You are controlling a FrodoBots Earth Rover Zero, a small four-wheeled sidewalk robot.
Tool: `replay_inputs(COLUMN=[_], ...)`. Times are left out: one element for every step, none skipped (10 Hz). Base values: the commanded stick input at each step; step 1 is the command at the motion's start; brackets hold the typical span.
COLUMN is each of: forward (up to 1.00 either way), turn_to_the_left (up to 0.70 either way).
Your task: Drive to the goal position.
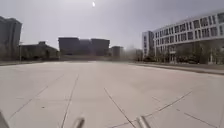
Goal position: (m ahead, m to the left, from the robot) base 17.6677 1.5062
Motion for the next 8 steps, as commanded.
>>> replay_inputs(forward=[0.70,0.70,0.70,0.70,0.70,0.70,0.70,0.70], turn_to_the_left=[0.00,0.00,0.00,0.00,0.00,0.00,0.00,0.00])
